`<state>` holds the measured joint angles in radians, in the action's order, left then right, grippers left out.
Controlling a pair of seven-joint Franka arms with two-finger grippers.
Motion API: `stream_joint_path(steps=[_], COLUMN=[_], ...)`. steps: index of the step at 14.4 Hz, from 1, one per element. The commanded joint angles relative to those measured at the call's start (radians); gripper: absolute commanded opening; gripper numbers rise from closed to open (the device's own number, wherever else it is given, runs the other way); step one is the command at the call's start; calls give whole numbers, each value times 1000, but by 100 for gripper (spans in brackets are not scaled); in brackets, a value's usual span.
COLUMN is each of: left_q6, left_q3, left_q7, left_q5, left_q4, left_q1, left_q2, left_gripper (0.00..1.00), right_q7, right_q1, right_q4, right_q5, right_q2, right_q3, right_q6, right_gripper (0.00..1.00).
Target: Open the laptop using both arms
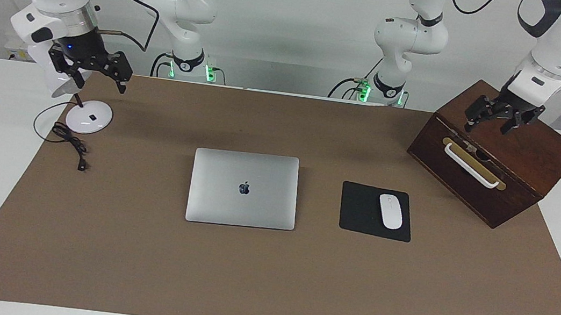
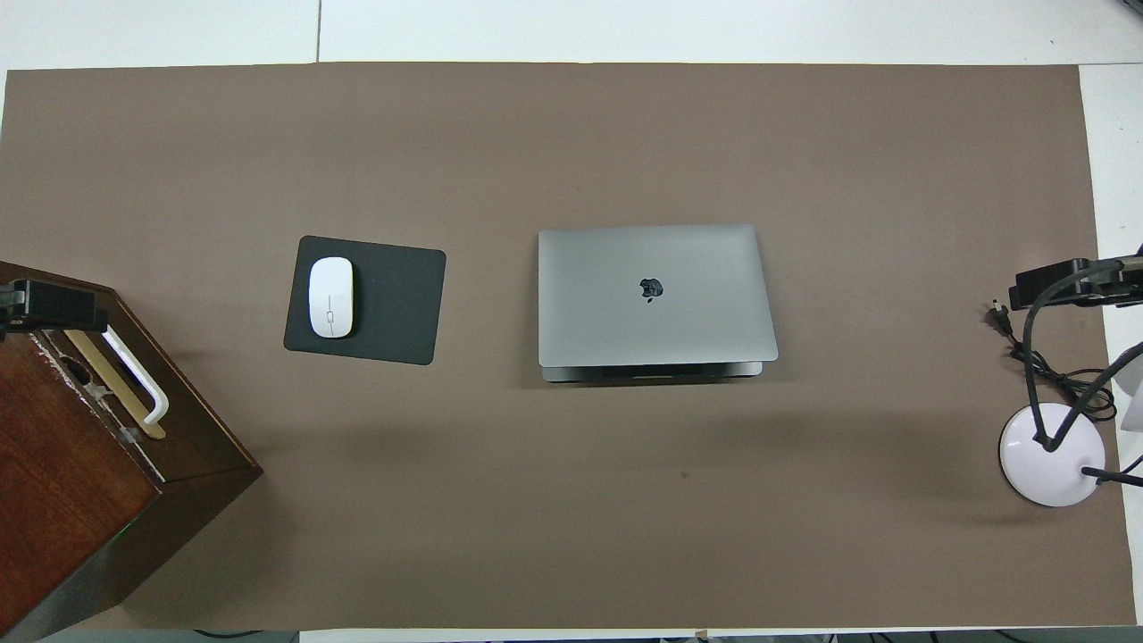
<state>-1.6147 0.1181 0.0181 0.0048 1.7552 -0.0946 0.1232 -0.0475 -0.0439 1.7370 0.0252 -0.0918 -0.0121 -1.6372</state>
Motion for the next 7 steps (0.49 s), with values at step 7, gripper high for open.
stream_joint_path(steps=[7], left_q6=[-10], left_q3=[-6], left_q7=[-21], left_q5=[20], left_q4=[26], left_q1=[7], left_q2=[24], left_gripper=[100], right_q7=[-20], right_q1=[-19], right_q4=[24], right_q5=[-4], right_q2=[-22], right_q3=[14], right_q6=[-6], right_gripper=[100])
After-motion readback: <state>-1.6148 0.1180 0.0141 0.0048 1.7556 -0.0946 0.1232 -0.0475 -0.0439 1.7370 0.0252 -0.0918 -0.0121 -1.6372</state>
